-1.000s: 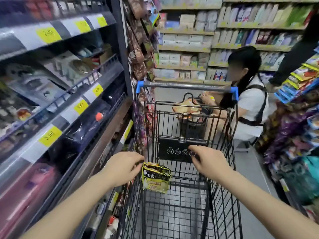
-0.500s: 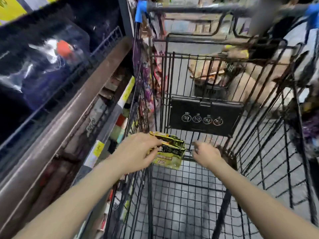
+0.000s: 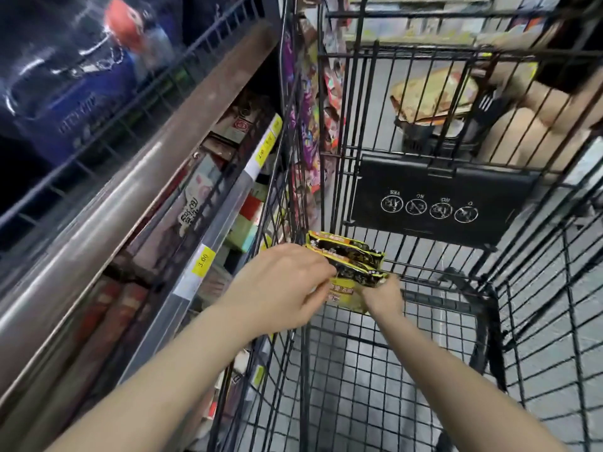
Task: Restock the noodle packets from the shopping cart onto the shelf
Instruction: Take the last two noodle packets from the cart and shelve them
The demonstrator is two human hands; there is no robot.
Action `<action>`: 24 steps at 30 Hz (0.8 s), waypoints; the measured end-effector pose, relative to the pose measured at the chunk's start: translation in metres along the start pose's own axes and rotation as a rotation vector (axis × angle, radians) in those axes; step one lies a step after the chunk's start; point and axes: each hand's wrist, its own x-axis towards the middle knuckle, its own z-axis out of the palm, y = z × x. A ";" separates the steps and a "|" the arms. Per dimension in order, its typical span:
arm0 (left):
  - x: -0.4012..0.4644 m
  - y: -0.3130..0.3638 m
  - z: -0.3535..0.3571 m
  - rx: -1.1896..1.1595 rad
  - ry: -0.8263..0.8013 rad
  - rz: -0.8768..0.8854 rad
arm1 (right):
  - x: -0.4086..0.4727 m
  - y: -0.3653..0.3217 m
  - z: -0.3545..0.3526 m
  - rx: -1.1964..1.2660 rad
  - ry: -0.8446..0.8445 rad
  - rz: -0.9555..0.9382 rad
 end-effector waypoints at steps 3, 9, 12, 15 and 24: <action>-0.001 0.001 0.000 -0.007 0.029 0.004 | 0.004 0.005 0.010 0.049 -0.015 0.010; -0.001 0.000 0.001 -0.015 0.028 0.002 | 0.005 0.012 0.009 0.105 -0.006 -0.067; 0.000 0.000 -0.001 -0.034 0.037 -0.029 | -0.002 0.013 0.002 0.086 -0.031 -0.152; 0.000 0.002 -0.003 -0.004 0.034 -0.025 | -0.013 0.008 -0.013 0.056 -0.071 -0.220; 0.014 0.008 0.003 0.223 -0.249 -0.064 | -0.057 -0.020 -0.119 -0.013 -0.009 -0.250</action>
